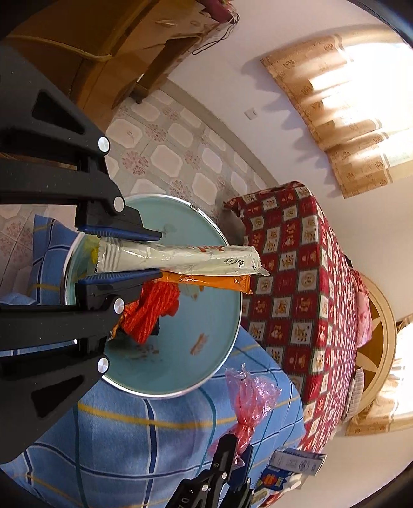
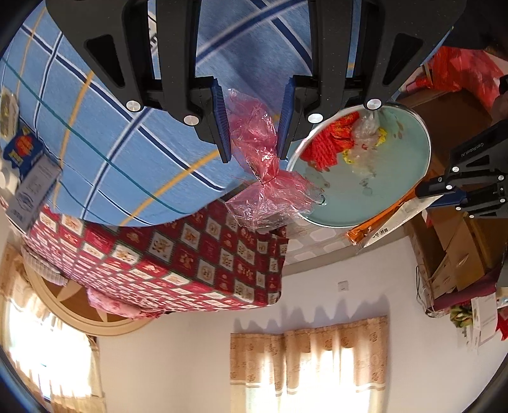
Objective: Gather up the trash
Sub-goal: 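Hold the wrappers and pink bag above the wastebasket with both tools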
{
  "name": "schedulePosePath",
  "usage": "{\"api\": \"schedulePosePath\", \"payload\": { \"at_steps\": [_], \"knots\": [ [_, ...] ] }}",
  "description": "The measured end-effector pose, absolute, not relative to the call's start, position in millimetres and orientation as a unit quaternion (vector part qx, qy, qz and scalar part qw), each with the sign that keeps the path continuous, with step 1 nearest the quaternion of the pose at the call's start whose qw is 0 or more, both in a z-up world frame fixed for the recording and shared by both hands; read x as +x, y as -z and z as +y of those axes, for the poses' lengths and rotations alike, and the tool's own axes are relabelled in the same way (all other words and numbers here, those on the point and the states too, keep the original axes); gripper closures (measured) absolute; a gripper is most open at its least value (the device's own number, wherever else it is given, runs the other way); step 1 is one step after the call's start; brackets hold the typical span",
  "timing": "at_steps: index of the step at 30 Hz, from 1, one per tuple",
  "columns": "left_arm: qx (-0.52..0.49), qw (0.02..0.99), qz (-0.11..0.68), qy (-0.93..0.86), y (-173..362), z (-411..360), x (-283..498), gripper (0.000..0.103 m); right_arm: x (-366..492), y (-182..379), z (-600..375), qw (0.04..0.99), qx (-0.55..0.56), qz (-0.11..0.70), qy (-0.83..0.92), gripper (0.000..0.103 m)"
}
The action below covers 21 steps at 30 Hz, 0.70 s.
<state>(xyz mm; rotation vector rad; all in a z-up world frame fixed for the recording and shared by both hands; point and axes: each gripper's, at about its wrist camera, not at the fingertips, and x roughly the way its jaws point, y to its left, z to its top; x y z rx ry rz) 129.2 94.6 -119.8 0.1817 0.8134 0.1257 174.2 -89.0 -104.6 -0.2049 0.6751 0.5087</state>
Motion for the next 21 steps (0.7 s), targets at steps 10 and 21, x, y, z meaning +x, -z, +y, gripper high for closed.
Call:
{"api": "schedulePosePath", "payload": {
  "at_steps": [10, 21],
  "knots": [
    [0.088, 0.91, 0.398, -0.071, 122.4, 107.8, 125.5, 0.085, 177.6, 105.1, -68.7, 0.901, -0.115, 0.326, -0.262, 0.073],
    [0.083, 0.909, 0.4, -0.08, 122.5, 116.0, 127.1, 0.085, 176.8, 104.7, -54.5, 0.897, -0.128, 0.325, -0.272, 0.073]
  ]
}}
